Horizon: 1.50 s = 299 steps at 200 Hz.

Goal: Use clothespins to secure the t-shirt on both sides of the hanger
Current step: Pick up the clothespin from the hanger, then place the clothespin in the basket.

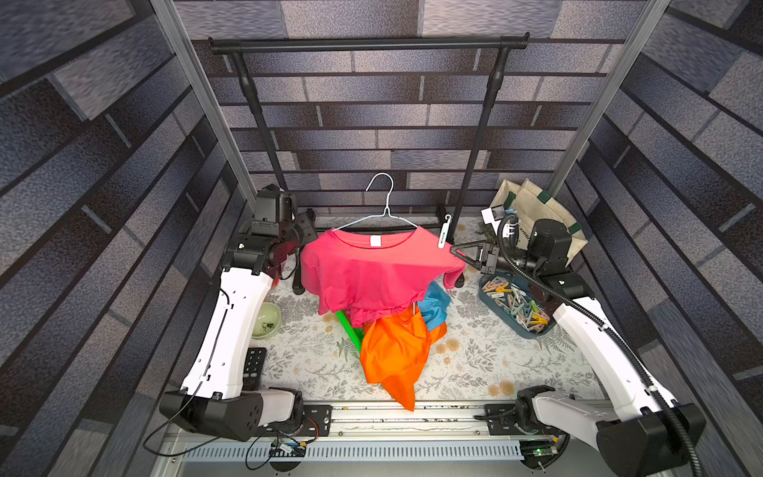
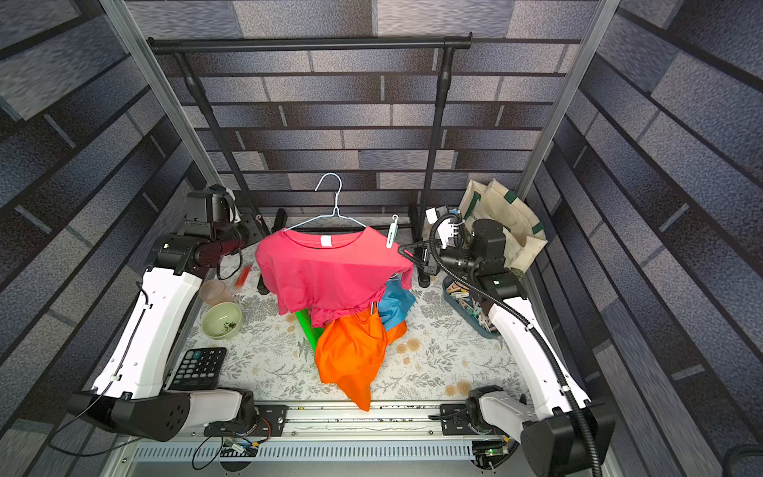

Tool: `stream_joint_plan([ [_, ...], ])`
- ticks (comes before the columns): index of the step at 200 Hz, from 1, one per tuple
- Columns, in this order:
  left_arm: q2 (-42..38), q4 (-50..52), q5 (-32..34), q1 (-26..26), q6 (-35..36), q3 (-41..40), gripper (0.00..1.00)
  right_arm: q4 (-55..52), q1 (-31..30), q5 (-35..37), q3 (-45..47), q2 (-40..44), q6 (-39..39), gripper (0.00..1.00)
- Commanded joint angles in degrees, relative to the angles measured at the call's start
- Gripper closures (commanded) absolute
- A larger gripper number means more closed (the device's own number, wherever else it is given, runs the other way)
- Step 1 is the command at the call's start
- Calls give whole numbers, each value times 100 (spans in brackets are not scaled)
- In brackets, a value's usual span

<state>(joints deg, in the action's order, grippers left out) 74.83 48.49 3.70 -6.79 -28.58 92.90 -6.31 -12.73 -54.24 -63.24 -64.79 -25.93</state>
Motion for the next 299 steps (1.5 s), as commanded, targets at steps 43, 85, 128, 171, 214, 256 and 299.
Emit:
stream_joint_plan([
  [43,-397,-199,180,-79,-1127,-422,100,580,42,122,-29,46,-365,100],
  [85,-361,-14,234,-298,-1226,-366,100,195,42,243,-57,37,-145,100],
  [128,-156,330,925,-1681,-1567,-949,100,-170,42,693,-136,-255,-95,100],
  [171,611,-205,843,-2960,-2261,-1865,100,-248,38,901,-136,-488,-217,100],
  [214,1549,-697,675,-3208,-2472,-1867,100,-275,39,1003,44,-490,-199,100],
  [256,2053,-793,476,-3109,-2423,-1675,56,-317,42,1040,67,-507,-150,100],
  [299,1283,-1156,284,-2807,-2291,-2099,18,-477,50,1084,-29,-601,14,100],
])
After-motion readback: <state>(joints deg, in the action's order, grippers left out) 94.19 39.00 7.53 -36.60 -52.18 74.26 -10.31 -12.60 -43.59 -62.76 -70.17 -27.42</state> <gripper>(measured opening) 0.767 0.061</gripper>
